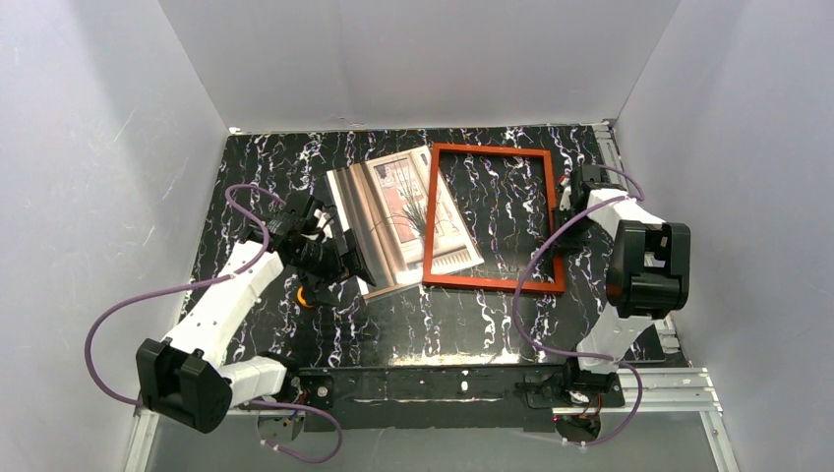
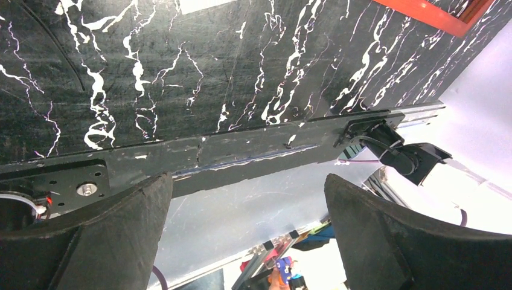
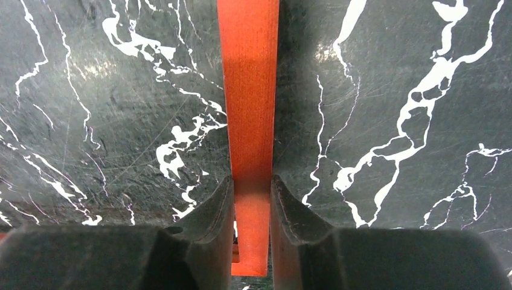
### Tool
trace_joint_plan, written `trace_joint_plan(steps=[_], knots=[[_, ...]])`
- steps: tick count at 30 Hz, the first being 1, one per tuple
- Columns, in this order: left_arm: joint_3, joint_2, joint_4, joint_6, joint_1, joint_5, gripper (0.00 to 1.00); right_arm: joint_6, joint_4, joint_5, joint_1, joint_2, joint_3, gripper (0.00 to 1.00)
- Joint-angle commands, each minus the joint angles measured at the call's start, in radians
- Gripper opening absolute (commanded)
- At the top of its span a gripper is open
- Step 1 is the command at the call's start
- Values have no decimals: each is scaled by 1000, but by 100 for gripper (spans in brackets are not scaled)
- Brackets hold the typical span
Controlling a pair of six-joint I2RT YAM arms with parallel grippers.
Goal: Take the photo out of the frame
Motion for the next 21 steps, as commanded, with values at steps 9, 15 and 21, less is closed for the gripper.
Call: trace_joint_plan(steps=[9, 15, 21], knots=[[49, 108, -43, 20, 15, 17, 98, 187, -141, 365, 33, -40, 160, 73], [62, 203, 30, -10, 41, 42, 98, 329, -46, 346, 287, -198, 125, 84], [70, 330, 132, -46, 63, 66, 98, 479, 239, 152, 556, -198, 47, 79]])
